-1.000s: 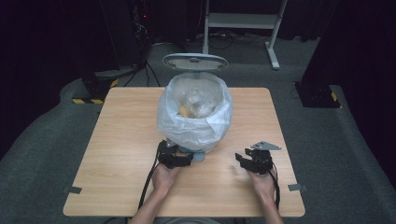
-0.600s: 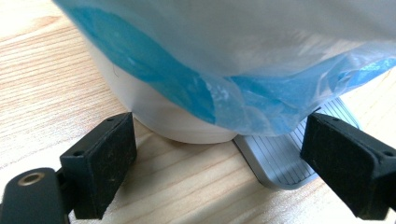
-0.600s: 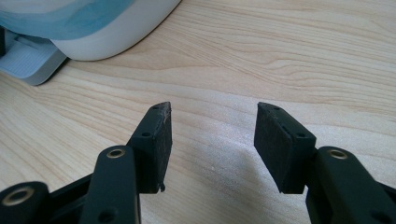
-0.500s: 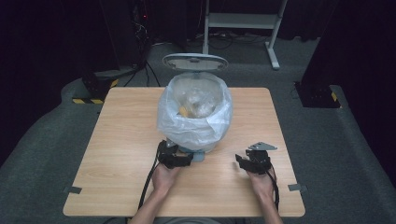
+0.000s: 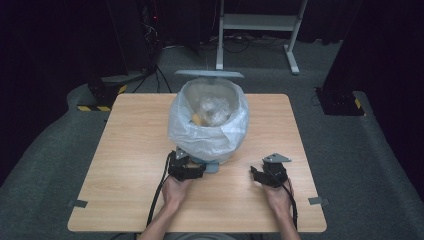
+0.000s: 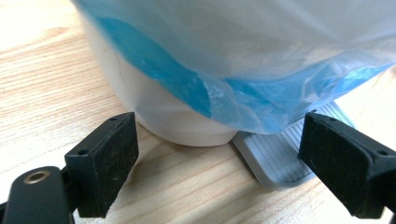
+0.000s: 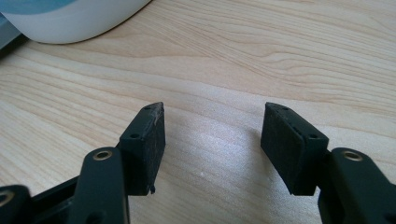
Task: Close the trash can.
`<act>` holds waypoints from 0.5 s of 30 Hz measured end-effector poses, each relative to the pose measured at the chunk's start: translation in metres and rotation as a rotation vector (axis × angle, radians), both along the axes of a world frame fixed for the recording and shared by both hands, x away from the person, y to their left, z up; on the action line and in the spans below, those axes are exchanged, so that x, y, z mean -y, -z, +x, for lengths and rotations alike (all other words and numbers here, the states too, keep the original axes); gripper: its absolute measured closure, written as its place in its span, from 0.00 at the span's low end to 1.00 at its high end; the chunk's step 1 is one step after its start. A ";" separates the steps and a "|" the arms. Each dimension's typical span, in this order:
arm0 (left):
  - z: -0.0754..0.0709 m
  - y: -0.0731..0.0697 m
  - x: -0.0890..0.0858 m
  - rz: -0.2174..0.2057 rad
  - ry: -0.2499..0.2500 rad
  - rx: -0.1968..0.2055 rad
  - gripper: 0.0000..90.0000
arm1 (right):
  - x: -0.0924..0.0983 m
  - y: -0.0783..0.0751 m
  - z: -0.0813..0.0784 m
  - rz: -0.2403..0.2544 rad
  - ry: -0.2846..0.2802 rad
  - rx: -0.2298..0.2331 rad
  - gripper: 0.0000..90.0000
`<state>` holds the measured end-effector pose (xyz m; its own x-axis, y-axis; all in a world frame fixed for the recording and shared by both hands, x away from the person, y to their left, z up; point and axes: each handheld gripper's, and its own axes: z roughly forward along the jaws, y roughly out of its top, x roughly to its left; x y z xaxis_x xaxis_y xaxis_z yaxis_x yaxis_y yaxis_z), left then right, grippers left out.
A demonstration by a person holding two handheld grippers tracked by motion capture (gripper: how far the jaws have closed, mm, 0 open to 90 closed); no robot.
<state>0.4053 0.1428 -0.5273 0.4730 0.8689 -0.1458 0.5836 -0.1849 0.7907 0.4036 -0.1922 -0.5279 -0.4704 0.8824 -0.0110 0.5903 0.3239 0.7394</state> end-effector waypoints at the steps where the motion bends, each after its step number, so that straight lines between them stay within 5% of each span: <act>1: -0.001 0.000 -0.001 -0.021 -0.010 0.005 0.14 | 0.000 0.000 0.000 -0.001 0.001 -0.001 0.44; 4: -0.003 0.000 -0.006 -0.074 -0.018 0.030 0.13 | 0.000 0.000 0.000 -0.001 0.002 -0.001 0.43; 11: -0.005 -0.001 -0.015 -0.097 -0.031 0.011 0.15 | 0.000 0.000 0.001 -0.003 0.022 -0.006 0.38; 15: -0.008 -0.003 -0.028 -0.044 -0.065 0.010 0.16 | 0.000 0.000 0.001 -0.004 0.027 -0.007 0.37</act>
<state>0.3973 0.1709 -0.5239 0.4171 0.8909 -0.1800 0.5855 -0.1119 0.8029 0.4049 -0.1921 -0.5279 -0.4467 0.8946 -0.0117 0.6038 0.3111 0.7339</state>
